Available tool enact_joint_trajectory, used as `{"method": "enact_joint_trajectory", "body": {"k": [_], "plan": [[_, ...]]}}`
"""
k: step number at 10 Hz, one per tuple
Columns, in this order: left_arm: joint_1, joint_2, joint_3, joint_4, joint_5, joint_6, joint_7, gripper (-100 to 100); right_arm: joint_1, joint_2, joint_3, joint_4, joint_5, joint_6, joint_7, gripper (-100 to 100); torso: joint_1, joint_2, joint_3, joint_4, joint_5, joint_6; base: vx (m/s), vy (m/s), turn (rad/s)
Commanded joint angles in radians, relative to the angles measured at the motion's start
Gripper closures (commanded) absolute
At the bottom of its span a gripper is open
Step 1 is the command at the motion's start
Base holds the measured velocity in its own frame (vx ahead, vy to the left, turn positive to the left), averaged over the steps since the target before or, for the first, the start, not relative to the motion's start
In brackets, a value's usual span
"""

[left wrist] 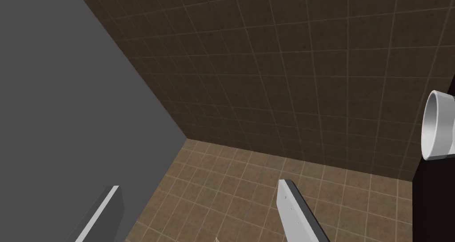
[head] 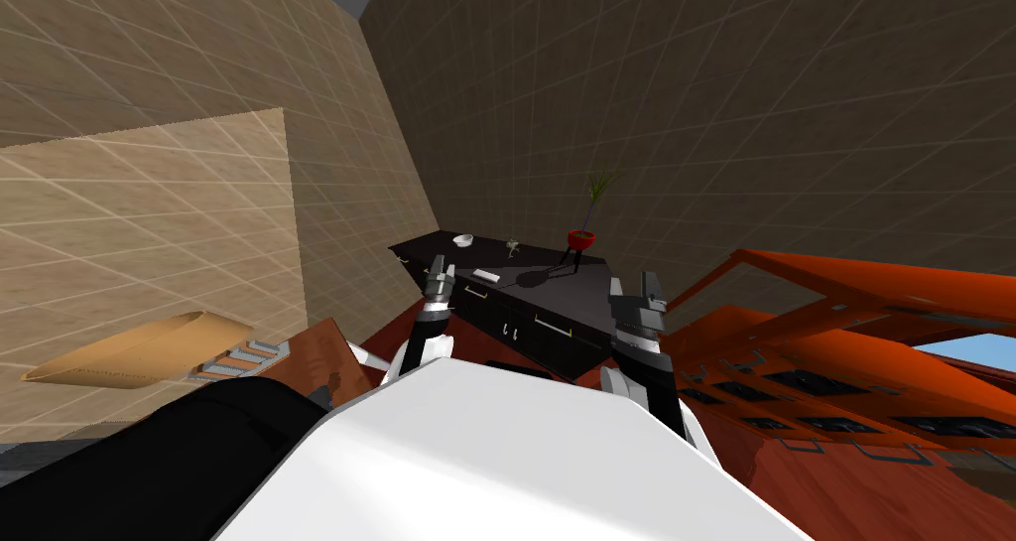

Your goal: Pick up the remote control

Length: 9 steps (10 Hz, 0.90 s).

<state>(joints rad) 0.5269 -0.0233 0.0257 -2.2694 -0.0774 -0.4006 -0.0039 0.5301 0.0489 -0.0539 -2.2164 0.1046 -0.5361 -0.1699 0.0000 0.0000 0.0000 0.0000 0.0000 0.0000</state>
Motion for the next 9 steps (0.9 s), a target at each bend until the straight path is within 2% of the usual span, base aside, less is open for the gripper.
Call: {"method": "enact_joint_trajectory", "body": {"k": [1, 5, 9], "plan": [[-0.011, 0.038, 0.006, 0.001, -0.006, 0.01, -0.002, -100, 0.0, 0.0, 0.0, 0.0, 0.0, 0.0, 0.0, 0, 0.0, 0.0, 0.0, 0.0, 0.0, 0.0, -0.02, 0.0, 0.029], [-0.077, 0.134, 0.038, 0.015, -0.035, 0.075, -0.013, -100, 0.0, 0.0, 0.0, 0.0, 0.0, 0.0, 0.0, 0, 0.001, 0.003, 0.001, 0.001, 0.0, 0.0, -0.038, 0.002, 0.049], [-0.188, 0.19, 0.085, 0.064, -0.071, 0.189, -0.027, -100, 0.0, 0.0, 0.0, 0.0, 0.0, 0.0, 0.0, 0, 0.0, 0.002, 0.001, 0.0, 0.0, 0.0, -0.039, -0.003, 0.06]]}}
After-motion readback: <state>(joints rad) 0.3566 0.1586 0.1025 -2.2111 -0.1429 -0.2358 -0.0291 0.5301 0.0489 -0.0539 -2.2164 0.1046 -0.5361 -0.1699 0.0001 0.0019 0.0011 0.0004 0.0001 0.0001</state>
